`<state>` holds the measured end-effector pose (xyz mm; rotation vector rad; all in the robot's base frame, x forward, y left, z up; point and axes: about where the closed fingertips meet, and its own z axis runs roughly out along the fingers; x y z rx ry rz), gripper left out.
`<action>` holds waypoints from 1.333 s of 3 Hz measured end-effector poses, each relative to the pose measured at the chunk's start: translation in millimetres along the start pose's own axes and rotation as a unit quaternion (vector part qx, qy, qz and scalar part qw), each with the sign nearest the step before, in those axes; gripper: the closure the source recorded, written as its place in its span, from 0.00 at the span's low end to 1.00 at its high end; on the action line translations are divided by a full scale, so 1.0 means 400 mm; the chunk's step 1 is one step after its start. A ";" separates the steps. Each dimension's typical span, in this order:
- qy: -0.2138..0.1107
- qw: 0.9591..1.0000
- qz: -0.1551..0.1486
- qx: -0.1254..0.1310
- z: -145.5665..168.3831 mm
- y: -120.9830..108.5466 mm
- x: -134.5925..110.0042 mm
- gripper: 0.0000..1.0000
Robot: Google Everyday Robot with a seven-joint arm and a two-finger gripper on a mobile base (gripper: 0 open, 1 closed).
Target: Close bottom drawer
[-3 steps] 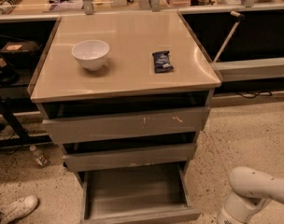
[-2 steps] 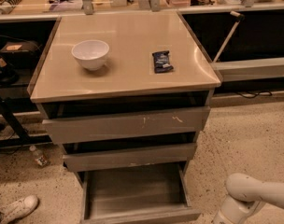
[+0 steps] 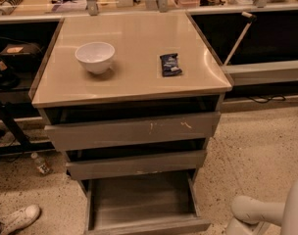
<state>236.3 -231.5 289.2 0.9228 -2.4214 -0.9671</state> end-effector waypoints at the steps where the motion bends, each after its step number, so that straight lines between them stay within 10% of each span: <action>1: -0.023 1.000 -0.003 -0.001 0.002 -0.024 -0.023 1.00; 4: -0.175 0.978 -0.080 0.080 -0.149 -0.094 -0.235 1.00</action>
Offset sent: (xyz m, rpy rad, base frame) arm 0.1124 0.0165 0.0144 0.1310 -0.3902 -0.1426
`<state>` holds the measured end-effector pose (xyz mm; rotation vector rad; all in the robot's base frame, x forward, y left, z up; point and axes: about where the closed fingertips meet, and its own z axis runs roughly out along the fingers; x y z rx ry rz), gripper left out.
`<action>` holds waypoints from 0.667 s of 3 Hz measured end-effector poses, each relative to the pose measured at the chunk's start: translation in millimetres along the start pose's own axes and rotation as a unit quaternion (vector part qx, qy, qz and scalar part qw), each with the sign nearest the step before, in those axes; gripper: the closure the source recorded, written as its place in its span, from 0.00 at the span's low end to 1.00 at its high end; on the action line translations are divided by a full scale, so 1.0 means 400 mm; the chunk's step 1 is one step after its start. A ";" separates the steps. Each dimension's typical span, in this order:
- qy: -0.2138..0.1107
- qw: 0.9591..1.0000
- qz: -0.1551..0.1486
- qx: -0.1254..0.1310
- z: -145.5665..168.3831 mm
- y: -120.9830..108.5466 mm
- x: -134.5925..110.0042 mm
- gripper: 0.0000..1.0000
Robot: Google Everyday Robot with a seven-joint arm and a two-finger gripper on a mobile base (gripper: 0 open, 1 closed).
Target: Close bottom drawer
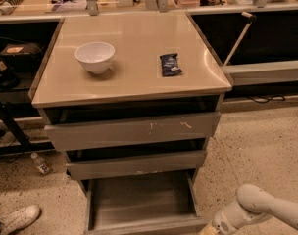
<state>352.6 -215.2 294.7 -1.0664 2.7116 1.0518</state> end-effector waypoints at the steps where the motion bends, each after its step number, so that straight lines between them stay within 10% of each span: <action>1: 0.000 1.000 0.000 0.000 0.000 0.000 0.000 1.00; 2: -0.002 1.000 0.016 -0.010 0.061 -0.026 0.021 1.00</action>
Offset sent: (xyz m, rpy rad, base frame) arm -0.0097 0.0081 -0.0691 0.0248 0.0714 -0.0608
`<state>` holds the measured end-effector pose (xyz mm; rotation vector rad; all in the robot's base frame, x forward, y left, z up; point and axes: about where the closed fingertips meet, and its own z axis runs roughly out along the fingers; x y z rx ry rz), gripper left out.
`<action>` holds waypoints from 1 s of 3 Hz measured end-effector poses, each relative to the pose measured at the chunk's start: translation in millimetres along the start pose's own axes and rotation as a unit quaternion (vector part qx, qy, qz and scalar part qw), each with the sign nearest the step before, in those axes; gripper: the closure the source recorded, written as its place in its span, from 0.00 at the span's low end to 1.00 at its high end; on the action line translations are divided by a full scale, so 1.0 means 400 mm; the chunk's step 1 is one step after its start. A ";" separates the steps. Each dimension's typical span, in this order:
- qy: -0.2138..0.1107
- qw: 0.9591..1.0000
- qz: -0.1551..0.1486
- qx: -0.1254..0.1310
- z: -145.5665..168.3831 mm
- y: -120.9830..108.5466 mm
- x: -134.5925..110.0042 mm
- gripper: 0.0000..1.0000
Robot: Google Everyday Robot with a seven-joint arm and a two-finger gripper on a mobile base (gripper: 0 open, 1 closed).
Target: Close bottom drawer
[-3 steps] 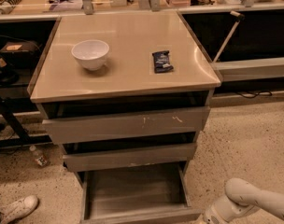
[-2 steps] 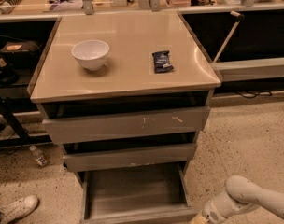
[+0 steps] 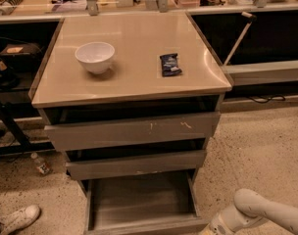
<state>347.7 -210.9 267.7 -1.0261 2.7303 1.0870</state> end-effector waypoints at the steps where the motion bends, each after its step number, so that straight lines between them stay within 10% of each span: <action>1: -0.006 1.000 0.020 -0.010 0.090 -0.058 0.000 1.00; 3: -0.031 0.999 0.020 0.004 0.130 -0.088 -0.025 1.00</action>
Offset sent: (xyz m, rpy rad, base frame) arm 0.0236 0.0143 -0.0656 0.0148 0.0297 -0.0601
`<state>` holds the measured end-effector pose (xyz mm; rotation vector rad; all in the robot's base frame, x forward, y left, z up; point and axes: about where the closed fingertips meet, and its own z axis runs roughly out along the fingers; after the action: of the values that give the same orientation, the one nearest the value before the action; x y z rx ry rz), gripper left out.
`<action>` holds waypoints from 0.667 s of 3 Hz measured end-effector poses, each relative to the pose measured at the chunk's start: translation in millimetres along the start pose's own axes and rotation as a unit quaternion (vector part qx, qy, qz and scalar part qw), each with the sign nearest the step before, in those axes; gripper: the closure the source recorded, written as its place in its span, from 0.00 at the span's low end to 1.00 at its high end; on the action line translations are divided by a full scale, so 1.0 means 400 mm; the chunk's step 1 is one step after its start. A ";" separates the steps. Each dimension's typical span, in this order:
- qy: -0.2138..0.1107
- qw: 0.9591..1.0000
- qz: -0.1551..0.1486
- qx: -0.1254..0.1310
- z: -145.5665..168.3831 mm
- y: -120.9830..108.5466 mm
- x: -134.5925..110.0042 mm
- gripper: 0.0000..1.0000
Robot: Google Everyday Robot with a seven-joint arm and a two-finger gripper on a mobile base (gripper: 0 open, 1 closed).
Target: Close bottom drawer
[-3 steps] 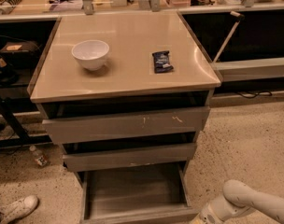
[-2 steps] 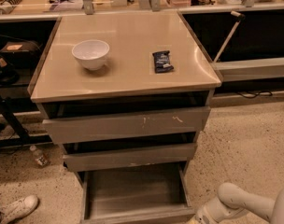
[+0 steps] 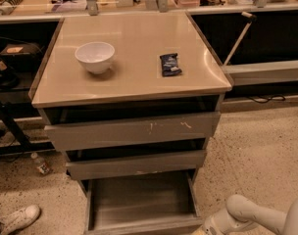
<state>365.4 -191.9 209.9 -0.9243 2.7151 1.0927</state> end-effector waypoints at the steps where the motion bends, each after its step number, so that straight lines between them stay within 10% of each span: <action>1: -0.017 0.999 -0.010 0.034 0.028 -0.039 -0.053 1.00; 2: -0.027 0.998 -0.015 0.056 0.042 -0.064 -0.084 1.00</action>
Offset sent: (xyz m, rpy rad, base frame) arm 0.0607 0.0150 -0.0237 -0.0881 -0.1631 -0.0642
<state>404.7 -178.2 191.1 -0.9033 2.6778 0.9353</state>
